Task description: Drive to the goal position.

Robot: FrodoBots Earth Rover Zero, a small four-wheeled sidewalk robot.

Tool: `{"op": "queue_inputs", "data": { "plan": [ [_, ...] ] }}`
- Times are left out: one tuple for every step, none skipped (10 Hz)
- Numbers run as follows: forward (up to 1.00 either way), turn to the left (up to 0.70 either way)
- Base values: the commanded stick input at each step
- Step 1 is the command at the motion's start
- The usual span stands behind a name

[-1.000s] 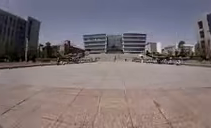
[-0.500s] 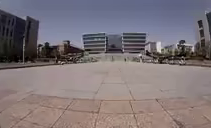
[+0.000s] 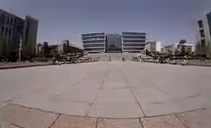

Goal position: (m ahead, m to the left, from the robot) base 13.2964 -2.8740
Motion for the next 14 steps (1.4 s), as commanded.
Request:
{"op": "queue_inputs", "data": {
  "plan": [
    [1.00, 0.00],
    [1.00, 0.00],
    [1.00, 0.00],
    [1.00, 0.00],
    [1.00, 0.00],
    [1.00, 0.00],
    [1.00, 0.00],
    [1.00, 0.00],
    [1.00, 0.00],
    [1.00, 0.00],
    [1.00, -0.06],
    [1.00, -0.17],
    [1.00, -0.28],
    [1.00, -0.39]
  ]
}}
